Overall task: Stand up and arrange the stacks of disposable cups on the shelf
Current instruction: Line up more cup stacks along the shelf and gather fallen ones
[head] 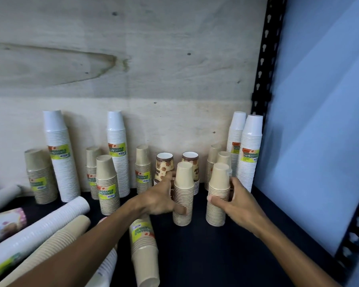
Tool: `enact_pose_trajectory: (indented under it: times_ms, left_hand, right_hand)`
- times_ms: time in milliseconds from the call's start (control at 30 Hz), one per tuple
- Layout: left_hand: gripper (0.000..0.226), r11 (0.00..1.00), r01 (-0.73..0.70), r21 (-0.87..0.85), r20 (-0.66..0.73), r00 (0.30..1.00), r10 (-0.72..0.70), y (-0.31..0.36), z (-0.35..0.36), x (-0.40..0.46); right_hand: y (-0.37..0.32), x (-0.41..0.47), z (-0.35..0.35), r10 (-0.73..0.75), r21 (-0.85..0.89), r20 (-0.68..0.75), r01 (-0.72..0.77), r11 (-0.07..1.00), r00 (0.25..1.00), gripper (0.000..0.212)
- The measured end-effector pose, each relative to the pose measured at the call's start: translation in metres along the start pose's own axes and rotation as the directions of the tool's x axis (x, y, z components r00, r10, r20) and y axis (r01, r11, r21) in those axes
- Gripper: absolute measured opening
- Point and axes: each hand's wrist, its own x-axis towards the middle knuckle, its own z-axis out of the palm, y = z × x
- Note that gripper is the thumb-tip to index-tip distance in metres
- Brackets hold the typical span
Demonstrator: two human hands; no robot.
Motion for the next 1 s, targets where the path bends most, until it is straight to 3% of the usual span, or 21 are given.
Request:
enact_pose_trajectory:
  times_ms: [233,500,733,1000]
  left_hand:
    - [0.102,1.0,0.001,0.003,-0.052,0.999,-0.001,-0.013,0.003,0.002]
    - [0.094,0.998,-0.012,0.058,0.005,1.0,0.011,-0.017,0.005,0.002]
    - [0.078,1.0,-0.003,0.015,0.004,1.0,0.003,-0.022,0.008,0.002]
    - [0.075,0.999,-0.034,-0.008,0.042,0.999,0.035,-0.025,0.01,0.004]
  right_hand:
    - [0.028,-0.01,0.006,0.035,0.113,0.133,-0.05,0.992,0.991,0.068]
    - [0.045,-0.011,0.019,-0.027,0.127,0.076,0.017,0.992,0.997,0.088]
    - [0.053,-0.009,0.023,-0.064,0.157,0.031,0.058,0.986,0.997,0.072]
    - [0.059,-0.008,0.024,-0.054,0.176,0.029,0.048,0.983,0.998,0.076]
